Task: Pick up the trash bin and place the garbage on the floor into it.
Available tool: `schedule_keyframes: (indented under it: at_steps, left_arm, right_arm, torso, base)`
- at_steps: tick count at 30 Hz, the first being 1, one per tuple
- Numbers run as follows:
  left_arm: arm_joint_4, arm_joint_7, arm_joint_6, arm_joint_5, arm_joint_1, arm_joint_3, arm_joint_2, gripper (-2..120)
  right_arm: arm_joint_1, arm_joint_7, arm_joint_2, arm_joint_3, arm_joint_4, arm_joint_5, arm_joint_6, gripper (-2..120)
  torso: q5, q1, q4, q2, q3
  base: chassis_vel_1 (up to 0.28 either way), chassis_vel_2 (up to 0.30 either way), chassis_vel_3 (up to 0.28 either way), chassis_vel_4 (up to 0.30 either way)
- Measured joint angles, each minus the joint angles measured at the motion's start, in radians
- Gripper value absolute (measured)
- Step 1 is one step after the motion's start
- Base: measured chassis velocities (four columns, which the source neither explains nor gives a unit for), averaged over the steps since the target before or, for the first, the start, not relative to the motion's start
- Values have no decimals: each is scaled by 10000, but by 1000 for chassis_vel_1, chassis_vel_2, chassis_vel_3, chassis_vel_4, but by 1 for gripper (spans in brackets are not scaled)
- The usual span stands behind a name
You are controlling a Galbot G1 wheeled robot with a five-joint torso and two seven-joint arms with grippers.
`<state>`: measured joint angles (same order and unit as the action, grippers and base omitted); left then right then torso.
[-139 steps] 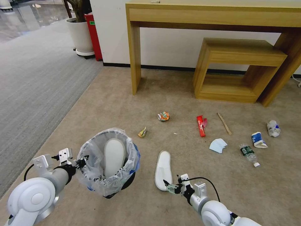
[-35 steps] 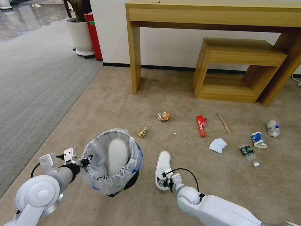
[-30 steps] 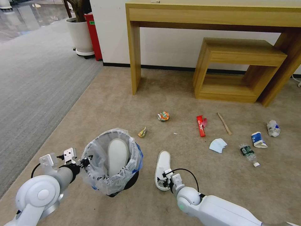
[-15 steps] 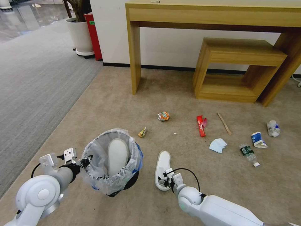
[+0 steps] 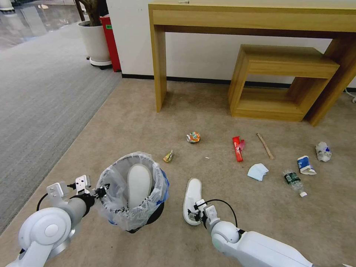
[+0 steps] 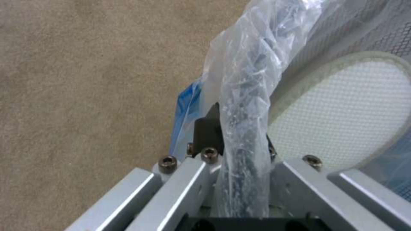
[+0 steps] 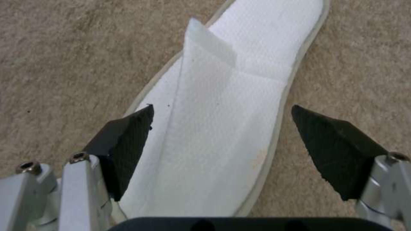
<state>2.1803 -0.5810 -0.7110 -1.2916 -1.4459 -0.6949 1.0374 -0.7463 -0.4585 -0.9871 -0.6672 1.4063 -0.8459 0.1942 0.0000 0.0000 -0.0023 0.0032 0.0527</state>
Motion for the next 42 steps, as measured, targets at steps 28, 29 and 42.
schedule_keyframes:
  at_steps: [28, 29, 42]
  left_arm:
    - [-27, 168, 44, 9, -30, 72, 60, 1]
    - [-32, 178, 50, 9, -22, 73, 63, 1]
    - [-35, 244, 72, 23, -38, 81, 77, 1]
  right_arm:
    - [362, 4, -329, -409, -356, -30, -55, 51]
    - [405, 6, -336, -466, -375, -50, -58, 51]
    - [564, 28, -551, -644, -585, -95, -89, 40]
  torso:
    - [0, 0, 0, 0, 0]
    - [0, 0, 0, 0, 0]
    - [0, 0, 0, 0, 0]
  base:
    - [0, 0, 0, 0]
    - [0, 0, 0, 0]
    - [0, 0, 0, 0]
